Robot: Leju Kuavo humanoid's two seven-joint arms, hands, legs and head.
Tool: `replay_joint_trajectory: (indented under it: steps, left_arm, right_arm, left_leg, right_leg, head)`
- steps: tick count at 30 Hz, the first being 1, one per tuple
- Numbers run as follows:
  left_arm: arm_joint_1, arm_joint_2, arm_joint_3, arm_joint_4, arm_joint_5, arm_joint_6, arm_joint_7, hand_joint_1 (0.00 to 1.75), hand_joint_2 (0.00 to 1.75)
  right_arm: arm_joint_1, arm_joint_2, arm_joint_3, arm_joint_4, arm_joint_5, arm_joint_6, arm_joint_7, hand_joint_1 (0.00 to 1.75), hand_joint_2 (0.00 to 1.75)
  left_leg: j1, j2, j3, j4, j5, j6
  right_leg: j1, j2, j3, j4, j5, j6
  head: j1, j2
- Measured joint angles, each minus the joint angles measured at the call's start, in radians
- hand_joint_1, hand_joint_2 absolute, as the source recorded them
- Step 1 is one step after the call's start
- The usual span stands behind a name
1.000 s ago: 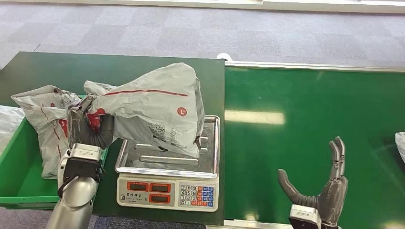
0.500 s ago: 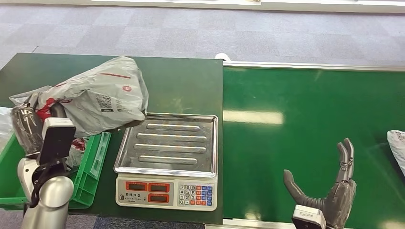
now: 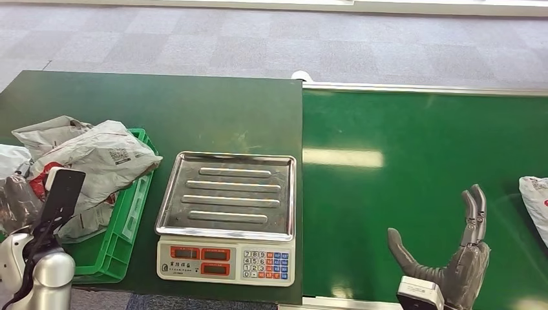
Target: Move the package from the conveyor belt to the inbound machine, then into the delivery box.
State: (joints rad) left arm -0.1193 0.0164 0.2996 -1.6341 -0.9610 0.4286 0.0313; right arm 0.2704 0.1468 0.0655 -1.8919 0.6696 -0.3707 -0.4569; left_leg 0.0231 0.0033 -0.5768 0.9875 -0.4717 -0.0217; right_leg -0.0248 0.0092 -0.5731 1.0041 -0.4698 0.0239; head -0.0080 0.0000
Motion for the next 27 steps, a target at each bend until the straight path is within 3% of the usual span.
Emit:
replay_joint_trajectory:
  steps: [3,4,16,18,23,27]
  left_arm:
    - [0.001,-0.014,0.001,-0.001,-0.023,0.003,0.021,0.14,1.75]
    - [0.001,-0.017,0.002,-0.001,-0.026,0.003,0.025,0.00,1.75]
    - [0.001,-0.050,0.015,-0.007,0.001,-0.006,0.012,0.00,1.75]
    - [0.001,-0.053,0.015,-0.009,0.053,-0.010,-0.024,0.00,1.75]
    - [0.024,-0.068,0.001,-0.025,0.295,0.021,-0.206,0.00,1.75]
    - [0.040,-0.083,-0.014,-0.035,0.369,0.064,-0.275,0.00,1.75]
  right_arm:
    - [0.003,0.003,-0.010,0.000,-0.004,0.008,0.004,0.00,1.75]
    - [0.003,0.004,-0.014,0.000,-0.004,0.010,0.005,0.00,1.75]
    - [0.003,0.013,-0.040,0.023,-0.007,0.026,0.016,0.00,1.75]
    - [0.002,0.013,-0.040,0.026,-0.002,0.035,0.020,0.00,1.75]
    - [-0.002,0.016,-0.041,0.039,0.036,0.067,0.026,0.00,1.75]
    - [-0.001,0.016,-0.041,0.041,0.058,0.070,0.037,0.00,1.75]
  left_leg:
    - [0.000,-0.001,0.000,0.000,0.000,0.000]
    - [0.000,-0.001,0.000,0.000,0.000,0.000]
    - [0.000,-0.001,0.001,0.000,0.000,0.000]
    - [0.000,-0.001,0.001,0.000,0.000,0.000]
    - [0.000,-0.001,0.001,0.000,0.000,0.000]
    - [0.000,-0.001,0.001,0.000,0.000,0.000]
  right_leg:
    - [0.000,0.000,0.000,0.000,0.000,0.000]
    - [0.000,0.000,0.000,0.000,0.000,0.000]
    - [0.000,0.000,0.001,0.000,0.000,0.000]
    - [0.000,0.000,0.001,0.000,0.000,0.000]
    - [0.000,0.000,0.001,0.000,0.000,0.000]
    - [0.000,0.000,0.001,0.000,0.000,0.000]
  head:
    - [0.000,0.000]
    - [0.000,0.000]
    - [0.000,0.000]
    - [0.000,0.000]
    - [0.000,0.000]
    - [0.000,0.000]
